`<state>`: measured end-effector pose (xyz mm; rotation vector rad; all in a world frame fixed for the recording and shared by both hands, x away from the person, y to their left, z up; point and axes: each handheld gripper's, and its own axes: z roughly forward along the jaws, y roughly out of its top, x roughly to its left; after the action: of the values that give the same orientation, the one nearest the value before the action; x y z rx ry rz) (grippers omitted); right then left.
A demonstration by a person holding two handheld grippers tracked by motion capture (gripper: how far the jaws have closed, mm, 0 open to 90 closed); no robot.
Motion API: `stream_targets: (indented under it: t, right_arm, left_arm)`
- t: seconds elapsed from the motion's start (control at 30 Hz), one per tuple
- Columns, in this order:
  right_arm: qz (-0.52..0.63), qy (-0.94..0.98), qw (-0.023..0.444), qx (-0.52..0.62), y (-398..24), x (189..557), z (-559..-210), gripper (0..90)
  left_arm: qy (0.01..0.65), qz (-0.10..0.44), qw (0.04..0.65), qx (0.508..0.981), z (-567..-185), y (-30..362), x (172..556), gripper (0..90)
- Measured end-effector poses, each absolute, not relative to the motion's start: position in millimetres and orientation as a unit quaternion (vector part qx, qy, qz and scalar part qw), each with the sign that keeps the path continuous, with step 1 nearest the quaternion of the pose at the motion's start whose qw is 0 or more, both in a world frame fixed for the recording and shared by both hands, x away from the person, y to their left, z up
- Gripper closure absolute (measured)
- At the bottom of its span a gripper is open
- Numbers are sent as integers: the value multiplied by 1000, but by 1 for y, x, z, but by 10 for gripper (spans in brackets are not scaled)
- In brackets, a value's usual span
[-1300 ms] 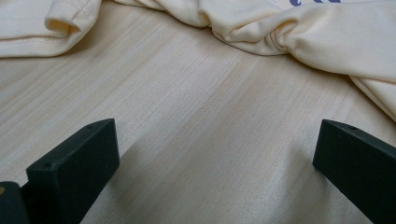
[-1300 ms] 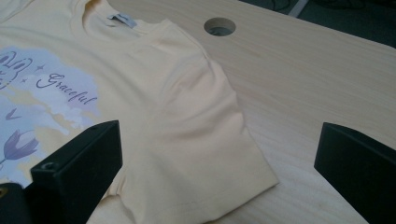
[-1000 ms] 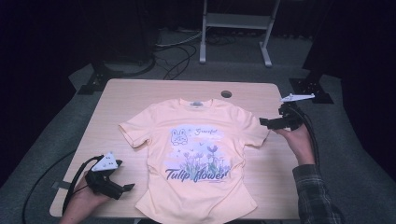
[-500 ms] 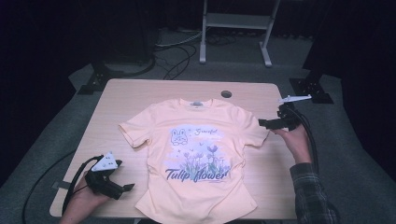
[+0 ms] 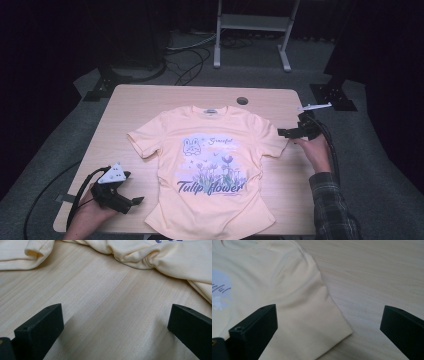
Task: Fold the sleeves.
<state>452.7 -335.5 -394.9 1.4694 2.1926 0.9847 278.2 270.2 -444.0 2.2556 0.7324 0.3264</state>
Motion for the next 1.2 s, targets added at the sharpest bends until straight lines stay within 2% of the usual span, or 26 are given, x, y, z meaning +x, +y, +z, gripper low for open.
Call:
stream_targets:
  t: [0.7,1.2]
  right_arm:
    - [336,766,146,528,-338,462,-412,13]
    - [323,768,149,532,-337,463,-417,150]
  left_arm:
    - [285,127,365,877,-444,270,278,0]
    - [285,127,365,877,-444,270,278,0]
